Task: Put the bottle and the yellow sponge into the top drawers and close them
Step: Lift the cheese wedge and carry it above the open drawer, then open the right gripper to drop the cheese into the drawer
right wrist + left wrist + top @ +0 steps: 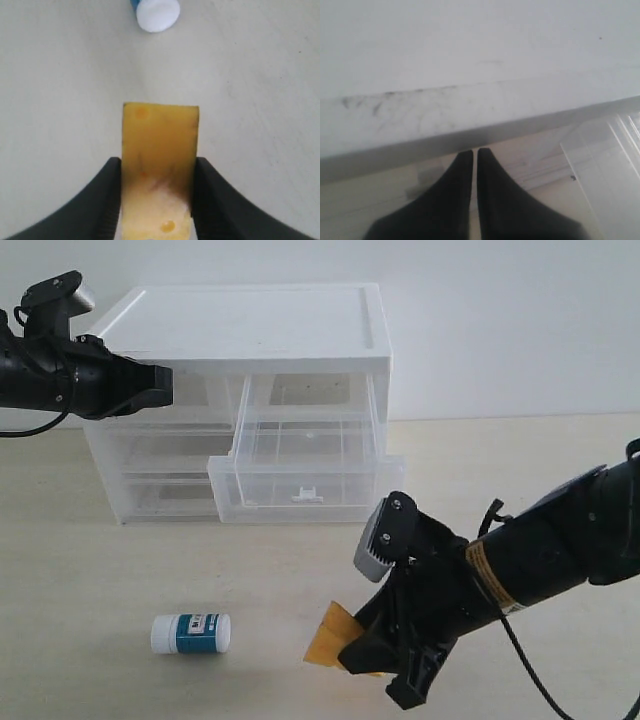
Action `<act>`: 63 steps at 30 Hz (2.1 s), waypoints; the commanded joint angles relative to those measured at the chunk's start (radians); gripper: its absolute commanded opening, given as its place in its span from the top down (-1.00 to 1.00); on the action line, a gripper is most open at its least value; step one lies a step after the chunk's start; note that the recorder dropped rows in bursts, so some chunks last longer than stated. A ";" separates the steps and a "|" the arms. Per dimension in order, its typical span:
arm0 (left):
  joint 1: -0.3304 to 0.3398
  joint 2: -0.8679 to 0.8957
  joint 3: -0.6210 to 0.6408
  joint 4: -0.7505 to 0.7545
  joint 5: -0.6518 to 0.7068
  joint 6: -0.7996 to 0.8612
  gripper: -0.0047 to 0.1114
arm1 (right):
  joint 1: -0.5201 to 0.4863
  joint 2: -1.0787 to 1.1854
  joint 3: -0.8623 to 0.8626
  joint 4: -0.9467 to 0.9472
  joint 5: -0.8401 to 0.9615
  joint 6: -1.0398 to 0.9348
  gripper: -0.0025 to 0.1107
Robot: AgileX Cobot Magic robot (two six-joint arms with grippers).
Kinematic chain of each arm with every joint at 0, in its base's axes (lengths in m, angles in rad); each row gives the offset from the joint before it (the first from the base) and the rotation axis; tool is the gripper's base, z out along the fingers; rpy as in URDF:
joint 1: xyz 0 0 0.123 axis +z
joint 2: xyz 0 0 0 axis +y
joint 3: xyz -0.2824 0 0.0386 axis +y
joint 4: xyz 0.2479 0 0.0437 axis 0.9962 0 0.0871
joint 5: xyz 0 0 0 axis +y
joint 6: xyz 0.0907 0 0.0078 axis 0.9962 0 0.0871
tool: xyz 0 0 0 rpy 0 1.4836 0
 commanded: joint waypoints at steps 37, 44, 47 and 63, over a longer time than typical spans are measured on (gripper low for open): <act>0.003 0.006 -0.018 -0.018 -0.055 -0.010 0.85 | 0.001 -0.377 -0.284 -0.011 -0.027 0.400 0.96; 0.003 0.006 -0.018 -0.013 -0.055 -0.010 0.85 | 0.001 -0.237 -0.398 -0.011 0.021 0.444 0.96; 0.003 0.006 -0.018 -0.011 -0.055 -0.015 0.85 | 0.001 -0.171 -0.432 -0.011 0.085 0.451 0.96; 0.003 0.006 -0.018 -0.011 -0.059 -0.014 0.85 | 0.001 -0.021 -0.490 -0.011 0.232 0.451 0.52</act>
